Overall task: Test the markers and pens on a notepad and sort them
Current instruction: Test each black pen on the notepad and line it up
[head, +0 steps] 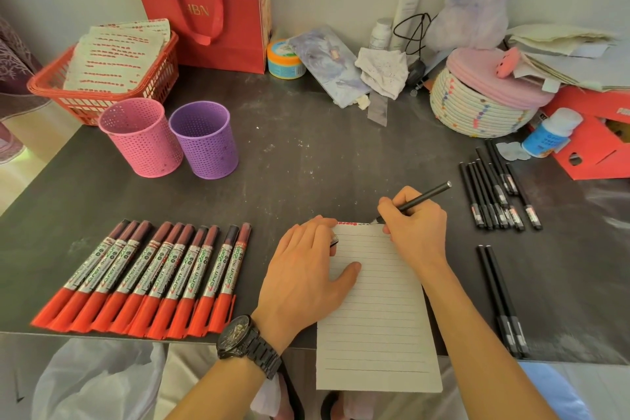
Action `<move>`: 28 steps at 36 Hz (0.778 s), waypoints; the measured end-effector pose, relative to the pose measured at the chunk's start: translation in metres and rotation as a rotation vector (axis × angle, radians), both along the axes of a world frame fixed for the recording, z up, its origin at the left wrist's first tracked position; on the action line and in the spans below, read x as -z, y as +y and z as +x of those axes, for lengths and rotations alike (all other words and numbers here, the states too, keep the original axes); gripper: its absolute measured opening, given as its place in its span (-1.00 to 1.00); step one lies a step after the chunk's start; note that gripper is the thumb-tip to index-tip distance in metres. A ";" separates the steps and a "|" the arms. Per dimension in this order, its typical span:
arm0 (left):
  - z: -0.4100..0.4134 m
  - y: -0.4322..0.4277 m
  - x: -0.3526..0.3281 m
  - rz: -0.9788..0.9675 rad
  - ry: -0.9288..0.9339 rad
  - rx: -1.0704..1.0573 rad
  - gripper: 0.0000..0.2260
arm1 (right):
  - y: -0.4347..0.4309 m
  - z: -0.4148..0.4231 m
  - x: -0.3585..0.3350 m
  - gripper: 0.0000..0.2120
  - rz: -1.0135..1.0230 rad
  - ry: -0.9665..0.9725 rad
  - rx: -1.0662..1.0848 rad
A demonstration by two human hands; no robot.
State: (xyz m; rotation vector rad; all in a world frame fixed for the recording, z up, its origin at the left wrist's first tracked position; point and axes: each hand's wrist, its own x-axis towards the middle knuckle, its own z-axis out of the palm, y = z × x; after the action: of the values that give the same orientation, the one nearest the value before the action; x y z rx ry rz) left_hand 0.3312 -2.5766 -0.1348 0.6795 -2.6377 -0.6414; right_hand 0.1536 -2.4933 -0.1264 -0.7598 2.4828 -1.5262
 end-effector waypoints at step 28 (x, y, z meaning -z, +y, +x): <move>0.010 -0.003 -0.008 0.119 0.158 -0.047 -0.75 | 0.064 0.040 -0.024 -0.79 -0.553 -0.473 -0.061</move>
State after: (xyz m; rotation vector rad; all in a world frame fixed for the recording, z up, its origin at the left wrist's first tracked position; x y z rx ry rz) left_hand 0.3417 -2.5800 -0.1265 0.6921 -2.4474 -0.8089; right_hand 0.1935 -2.4292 -0.1027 -0.4481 1.7047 -2.1025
